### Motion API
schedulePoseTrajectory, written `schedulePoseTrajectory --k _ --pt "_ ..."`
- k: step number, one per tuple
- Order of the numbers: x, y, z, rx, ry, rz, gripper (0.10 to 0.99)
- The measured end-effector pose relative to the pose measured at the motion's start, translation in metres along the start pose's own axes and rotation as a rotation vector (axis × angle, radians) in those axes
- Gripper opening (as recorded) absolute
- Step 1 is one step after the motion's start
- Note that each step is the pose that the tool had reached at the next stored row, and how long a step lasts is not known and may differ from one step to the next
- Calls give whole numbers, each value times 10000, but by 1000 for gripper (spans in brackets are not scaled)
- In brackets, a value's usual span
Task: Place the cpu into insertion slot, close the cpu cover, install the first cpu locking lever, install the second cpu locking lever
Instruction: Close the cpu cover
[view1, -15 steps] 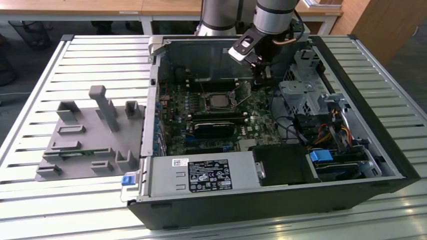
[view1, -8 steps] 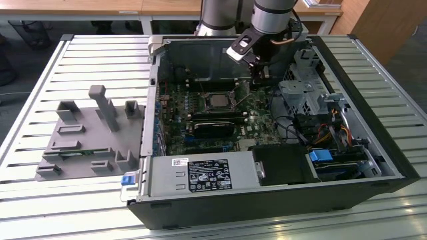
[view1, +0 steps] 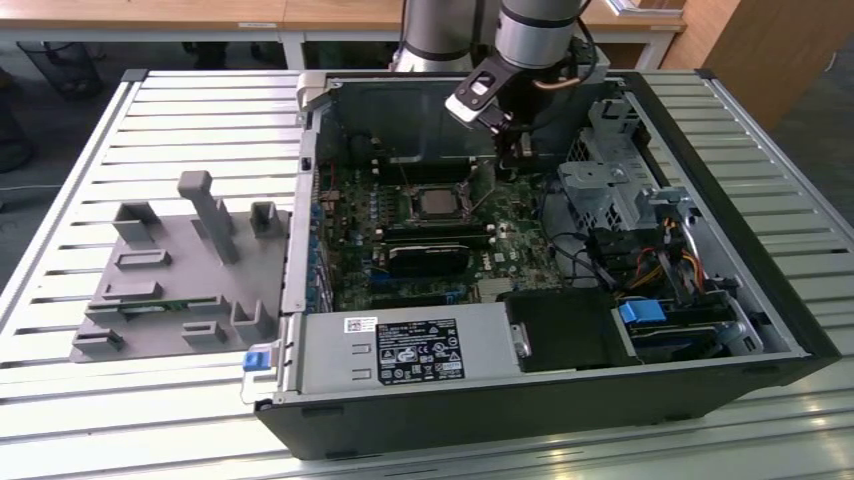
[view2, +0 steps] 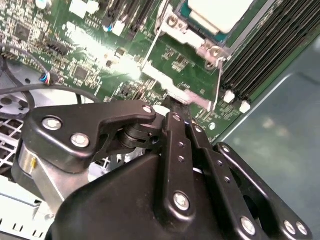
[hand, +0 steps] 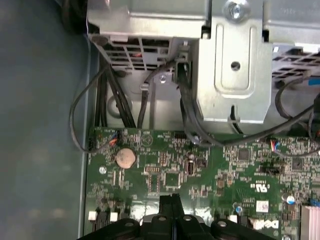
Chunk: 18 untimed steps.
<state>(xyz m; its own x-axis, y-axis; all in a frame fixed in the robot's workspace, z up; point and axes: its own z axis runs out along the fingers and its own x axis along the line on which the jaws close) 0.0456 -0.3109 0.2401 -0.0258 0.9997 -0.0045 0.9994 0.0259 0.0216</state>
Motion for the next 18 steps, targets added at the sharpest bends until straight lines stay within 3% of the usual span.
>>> schedulePoseTrajectory --k 10,18 --pt "5 -206 1 0 -1 0 106" --pt "8 -314 5 0 0 -1 106"
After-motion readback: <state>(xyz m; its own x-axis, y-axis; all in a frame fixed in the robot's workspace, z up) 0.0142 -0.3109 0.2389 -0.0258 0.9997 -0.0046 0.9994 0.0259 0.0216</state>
